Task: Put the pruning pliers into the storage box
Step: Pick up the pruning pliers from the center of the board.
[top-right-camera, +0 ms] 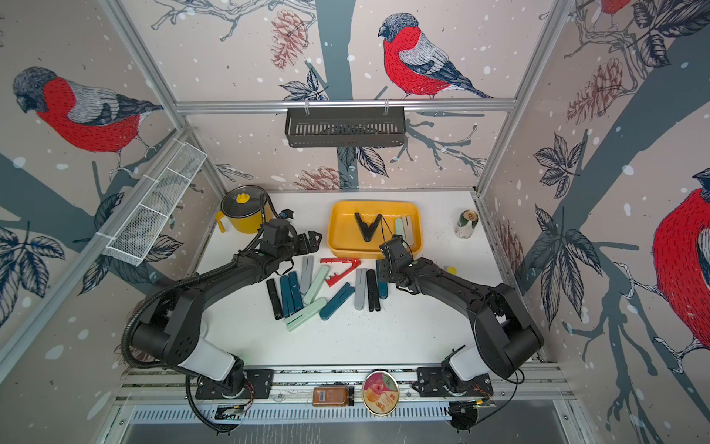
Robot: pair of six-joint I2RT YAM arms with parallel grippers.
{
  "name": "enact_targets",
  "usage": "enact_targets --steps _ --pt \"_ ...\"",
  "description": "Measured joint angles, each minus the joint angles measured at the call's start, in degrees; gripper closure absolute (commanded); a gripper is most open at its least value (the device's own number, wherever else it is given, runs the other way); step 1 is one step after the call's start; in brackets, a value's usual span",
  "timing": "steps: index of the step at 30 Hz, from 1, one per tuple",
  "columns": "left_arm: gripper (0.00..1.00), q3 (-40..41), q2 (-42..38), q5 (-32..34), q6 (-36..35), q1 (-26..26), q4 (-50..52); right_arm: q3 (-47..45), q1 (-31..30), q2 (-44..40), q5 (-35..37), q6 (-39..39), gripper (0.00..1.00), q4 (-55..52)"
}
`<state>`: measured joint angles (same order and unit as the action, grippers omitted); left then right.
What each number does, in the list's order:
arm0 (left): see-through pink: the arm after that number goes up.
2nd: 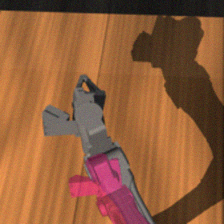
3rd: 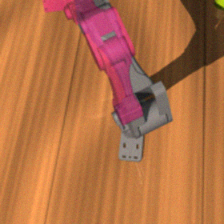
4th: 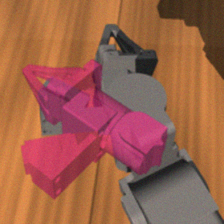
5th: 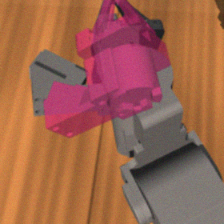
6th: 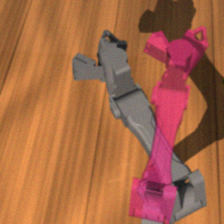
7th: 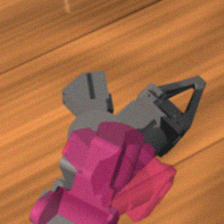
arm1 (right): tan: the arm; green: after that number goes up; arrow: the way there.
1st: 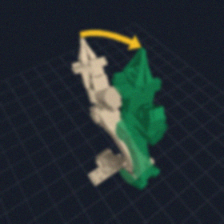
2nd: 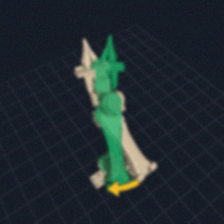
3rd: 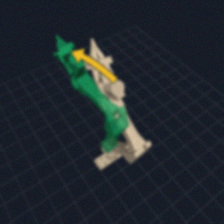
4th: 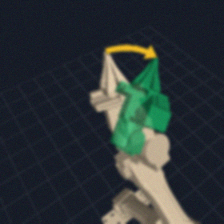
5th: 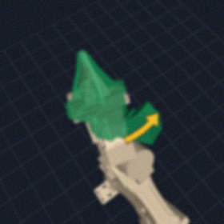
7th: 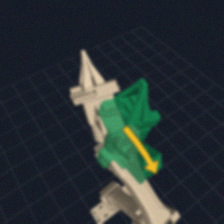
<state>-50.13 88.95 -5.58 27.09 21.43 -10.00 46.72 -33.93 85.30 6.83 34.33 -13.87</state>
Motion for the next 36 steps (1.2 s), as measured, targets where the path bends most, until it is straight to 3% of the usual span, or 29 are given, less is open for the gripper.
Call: enact_targets --steps 16,22,30,36 --pt "0.02 0.68 -0.63 0.2 -0.02 -0.04 0.02 1.92 -2.01 7.96 -1.84 -0.07 0.47 0.59" --pt "0.02 0.68 -0.63 0.2 -0.02 -0.04 0.04 3.02 -1.95 10.27 -1.27 -0.07 0.54 0.2" --pt "0.02 0.68 -0.63 0.22 -0.04 -0.15 0.09 3.08 -1.2 10.32 -0.57 -0.09 0.64 0.24" --pt "0.02 0.68 -0.61 0.87 -0.04 -0.22 0.13 1.68 -0.76 5.6 -0.57 -0.09 0.65 -1.27"
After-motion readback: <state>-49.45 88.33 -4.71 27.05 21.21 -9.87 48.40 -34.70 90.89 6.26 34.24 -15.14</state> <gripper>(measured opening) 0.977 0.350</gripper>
